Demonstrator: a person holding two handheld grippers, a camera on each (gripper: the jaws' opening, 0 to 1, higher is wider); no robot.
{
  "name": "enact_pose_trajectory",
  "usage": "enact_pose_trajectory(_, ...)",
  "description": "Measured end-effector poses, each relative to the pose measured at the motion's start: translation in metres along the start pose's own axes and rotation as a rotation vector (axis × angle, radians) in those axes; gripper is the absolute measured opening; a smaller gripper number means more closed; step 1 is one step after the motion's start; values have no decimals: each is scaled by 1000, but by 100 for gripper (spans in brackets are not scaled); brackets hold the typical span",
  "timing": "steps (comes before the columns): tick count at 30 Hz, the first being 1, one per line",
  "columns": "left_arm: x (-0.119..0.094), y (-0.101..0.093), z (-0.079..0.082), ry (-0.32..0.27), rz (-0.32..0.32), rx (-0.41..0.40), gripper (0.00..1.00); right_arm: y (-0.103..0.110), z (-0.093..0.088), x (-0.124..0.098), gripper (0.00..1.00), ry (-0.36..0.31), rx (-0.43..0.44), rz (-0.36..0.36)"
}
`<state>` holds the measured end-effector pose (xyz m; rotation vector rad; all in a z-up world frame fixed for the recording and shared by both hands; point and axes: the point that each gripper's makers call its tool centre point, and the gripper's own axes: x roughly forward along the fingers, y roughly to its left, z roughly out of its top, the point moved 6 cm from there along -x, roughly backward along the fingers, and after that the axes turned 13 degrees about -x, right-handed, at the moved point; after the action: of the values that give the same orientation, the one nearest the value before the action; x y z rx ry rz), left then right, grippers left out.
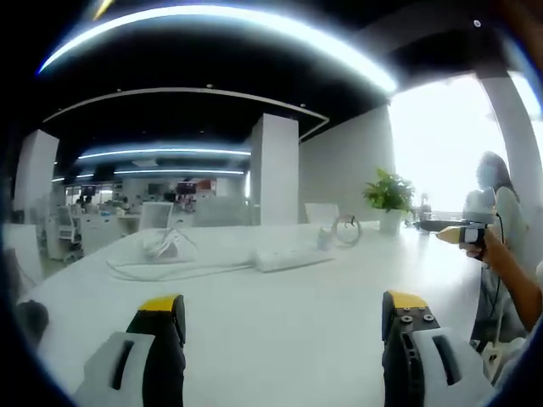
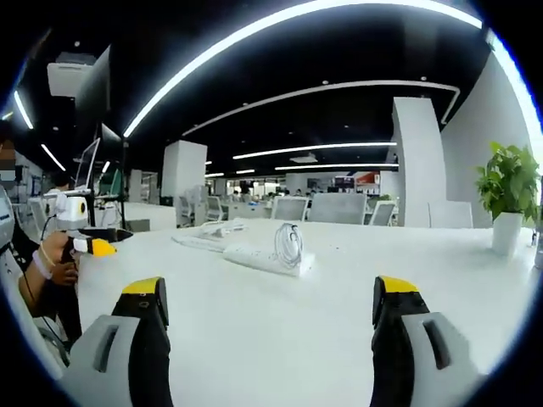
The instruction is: Straighten the power strip on the desk, plug the charger into it
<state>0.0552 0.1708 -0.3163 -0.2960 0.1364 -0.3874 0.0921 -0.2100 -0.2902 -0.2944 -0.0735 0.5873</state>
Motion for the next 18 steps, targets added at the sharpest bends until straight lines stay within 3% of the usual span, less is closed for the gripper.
enact_pose_trajectory(5, 0, 0, 0, -3, 4, -2, 99, 4, -12, -4, 100, 46, -44, -24)
enact_pose_trajectory(18, -2, 6, 0, -7, 20, -10, 99, 6, -19, -9, 100, 83, -8, -35)
